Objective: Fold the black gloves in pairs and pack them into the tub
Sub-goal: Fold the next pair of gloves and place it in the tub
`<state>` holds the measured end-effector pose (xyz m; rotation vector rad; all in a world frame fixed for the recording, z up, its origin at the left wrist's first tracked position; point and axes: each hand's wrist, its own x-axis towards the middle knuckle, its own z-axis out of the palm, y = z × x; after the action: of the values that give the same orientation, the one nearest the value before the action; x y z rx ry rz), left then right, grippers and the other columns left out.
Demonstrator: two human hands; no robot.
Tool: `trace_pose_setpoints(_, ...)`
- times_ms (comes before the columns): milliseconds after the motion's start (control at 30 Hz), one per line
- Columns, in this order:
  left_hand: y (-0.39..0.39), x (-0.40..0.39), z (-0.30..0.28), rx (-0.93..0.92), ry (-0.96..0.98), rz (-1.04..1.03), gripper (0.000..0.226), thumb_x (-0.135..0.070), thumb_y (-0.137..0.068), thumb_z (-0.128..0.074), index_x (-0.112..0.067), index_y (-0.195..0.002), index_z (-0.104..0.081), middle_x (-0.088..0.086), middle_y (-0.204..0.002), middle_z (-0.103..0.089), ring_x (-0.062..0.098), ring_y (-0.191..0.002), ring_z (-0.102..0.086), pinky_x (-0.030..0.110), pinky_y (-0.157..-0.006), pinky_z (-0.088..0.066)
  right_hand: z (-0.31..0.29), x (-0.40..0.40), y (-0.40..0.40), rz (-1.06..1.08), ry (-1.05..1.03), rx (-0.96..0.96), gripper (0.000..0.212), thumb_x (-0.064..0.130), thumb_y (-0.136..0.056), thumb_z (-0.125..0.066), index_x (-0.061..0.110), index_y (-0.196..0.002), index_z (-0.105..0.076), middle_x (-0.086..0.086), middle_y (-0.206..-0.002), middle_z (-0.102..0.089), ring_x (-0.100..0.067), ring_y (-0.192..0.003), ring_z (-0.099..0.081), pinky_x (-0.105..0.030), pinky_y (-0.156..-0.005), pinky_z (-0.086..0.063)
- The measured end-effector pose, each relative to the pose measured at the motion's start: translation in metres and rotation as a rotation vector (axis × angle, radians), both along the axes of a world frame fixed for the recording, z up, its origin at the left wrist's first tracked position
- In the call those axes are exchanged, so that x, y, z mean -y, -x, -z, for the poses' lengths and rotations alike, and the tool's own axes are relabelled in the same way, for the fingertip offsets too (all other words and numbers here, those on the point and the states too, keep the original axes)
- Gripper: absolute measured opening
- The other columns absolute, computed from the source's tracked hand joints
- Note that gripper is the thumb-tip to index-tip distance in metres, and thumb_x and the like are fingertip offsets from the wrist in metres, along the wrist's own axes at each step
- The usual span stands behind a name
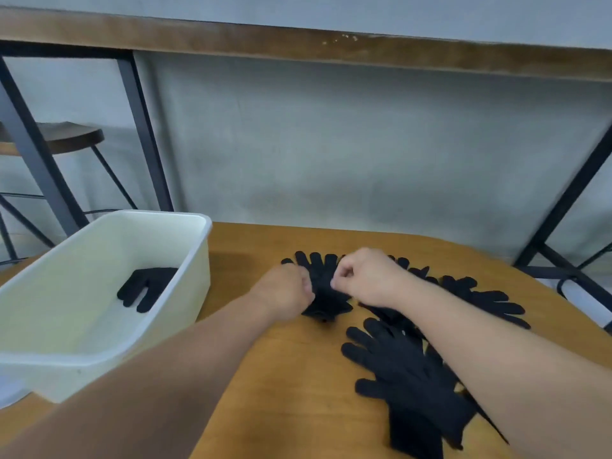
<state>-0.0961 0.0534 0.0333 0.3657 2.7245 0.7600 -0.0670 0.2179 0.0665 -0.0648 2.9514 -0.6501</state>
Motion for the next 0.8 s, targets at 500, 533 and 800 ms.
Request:
trace_pose_setpoints(500,-0.003,0.026,0.051,0.117,-0.304,-0.433,0.015,-0.022,-0.094,-0.054,-0.017,-0.091,-0.067,0.001,-0.076,-0.067,0.014,-0.067,-0.063,0.024,-0.062,-0.052,0.087,0.000,0.022,0.060,0.004,-0.120,0.026,0.021,-0.102,-0.042,0.023,-0.108,-0.067,0.003,-0.105,-0.062,-0.014,-0.090,-0.062,-0.028,-0.075,-0.052)
trace_pose_setpoints(533,-0.005,0.028,0.049,0.162,-0.374,-0.465,0.015,-0.021,-0.095,-0.052,-0.016,-0.095,-0.066,0.003,-0.077,-0.068,0.015,-0.069,-0.064,0.028,-0.069,-0.056,0.081,0.001,0.023,0.121,0.119,-0.131,0.024,0.021,-0.103,-0.041,0.023,-0.107,-0.065,0.003,-0.098,-0.065,-0.010,-0.082,-0.063,-0.026,-0.068,-0.051)
trace_pose_setpoints(800,-0.035,0.046,0.038,-0.116,-0.612,-0.567,0.020,-0.017,-0.100,-0.041,-0.025,-0.102,-0.059,-0.004,-0.089,-0.064,0.012,-0.081,-0.064,0.029,-0.069,-0.054,0.026,0.044,-0.017,0.063,0.469,-0.278,0.016,0.025,-0.102,-0.046,0.031,-0.101,-0.061,0.011,-0.090,-0.070,0.000,-0.079,-0.066,-0.018,-0.068,-0.051)
